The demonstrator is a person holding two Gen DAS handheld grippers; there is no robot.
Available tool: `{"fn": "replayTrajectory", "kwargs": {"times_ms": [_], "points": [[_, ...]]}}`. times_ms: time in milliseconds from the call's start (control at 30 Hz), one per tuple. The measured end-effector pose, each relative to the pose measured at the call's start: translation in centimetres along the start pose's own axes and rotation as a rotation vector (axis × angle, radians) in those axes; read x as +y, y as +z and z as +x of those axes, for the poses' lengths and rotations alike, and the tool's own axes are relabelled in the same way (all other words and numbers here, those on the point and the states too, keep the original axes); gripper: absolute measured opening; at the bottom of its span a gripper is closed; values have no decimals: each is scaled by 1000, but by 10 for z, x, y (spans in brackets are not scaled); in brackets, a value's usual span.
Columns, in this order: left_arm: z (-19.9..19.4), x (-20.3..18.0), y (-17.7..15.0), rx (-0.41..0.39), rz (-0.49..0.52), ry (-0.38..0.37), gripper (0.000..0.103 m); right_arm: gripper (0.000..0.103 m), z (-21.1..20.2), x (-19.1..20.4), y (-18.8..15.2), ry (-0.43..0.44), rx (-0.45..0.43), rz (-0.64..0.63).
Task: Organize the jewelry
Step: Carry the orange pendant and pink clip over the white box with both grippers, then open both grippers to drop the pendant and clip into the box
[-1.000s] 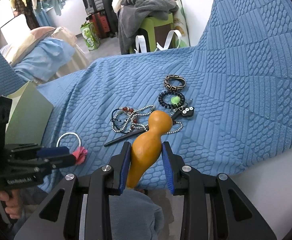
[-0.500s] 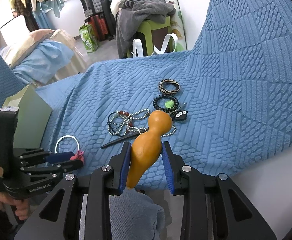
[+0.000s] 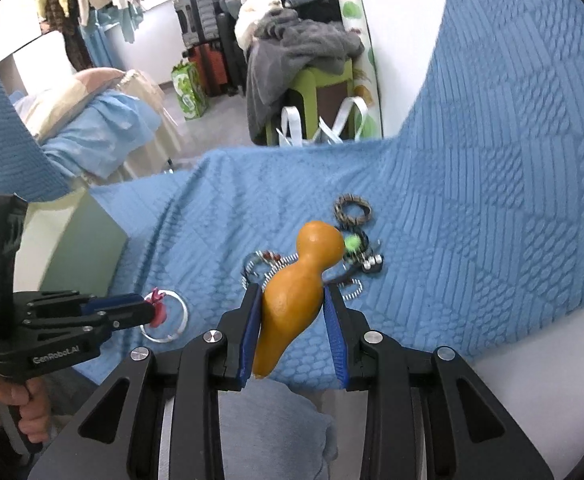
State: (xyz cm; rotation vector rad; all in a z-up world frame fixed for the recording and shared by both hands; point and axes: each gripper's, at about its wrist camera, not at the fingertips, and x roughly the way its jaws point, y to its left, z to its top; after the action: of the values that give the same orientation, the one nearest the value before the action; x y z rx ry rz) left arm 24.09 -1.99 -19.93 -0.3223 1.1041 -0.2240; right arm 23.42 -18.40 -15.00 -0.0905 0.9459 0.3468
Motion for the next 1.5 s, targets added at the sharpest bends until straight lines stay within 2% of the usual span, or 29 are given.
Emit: {"fn": "replayTrajectory", "kwargs": {"times_ms": [233, 400, 633, 800, 967, 1067, 1267, 1500], "points": [[-99, -6, 23, -177, 15, 34, 18, 28, -41, 38, 36, 47, -106, -52], [-164, 6, 29, -300, 3, 102, 18, 28, -69, 86, 61, 109, -182, -116], [-208, 50, 14, -367, -50, 178, 18, 28, -83, 156, 77, 206, -228, -201], [-212, 96, -6, -364, -129, 237, 18, 28, -59, 211, 73, 266, -175, -268], [-196, 140, -27, -325, -220, 262, 18, 28, -26, 251, 53, 296, -80, -327], [-189, 159, -42, -306, -266, 247, 18, 28, -4, 274, 40, 303, -18, -362], [-163, 194, -61, -237, -336, 238, 18, 28, 27, 294, 18, 300, 74, -401], [-143, 208, -69, -179, -361, 230, 19, 29, 47, 304, 3, 292, 137, -419]]}}
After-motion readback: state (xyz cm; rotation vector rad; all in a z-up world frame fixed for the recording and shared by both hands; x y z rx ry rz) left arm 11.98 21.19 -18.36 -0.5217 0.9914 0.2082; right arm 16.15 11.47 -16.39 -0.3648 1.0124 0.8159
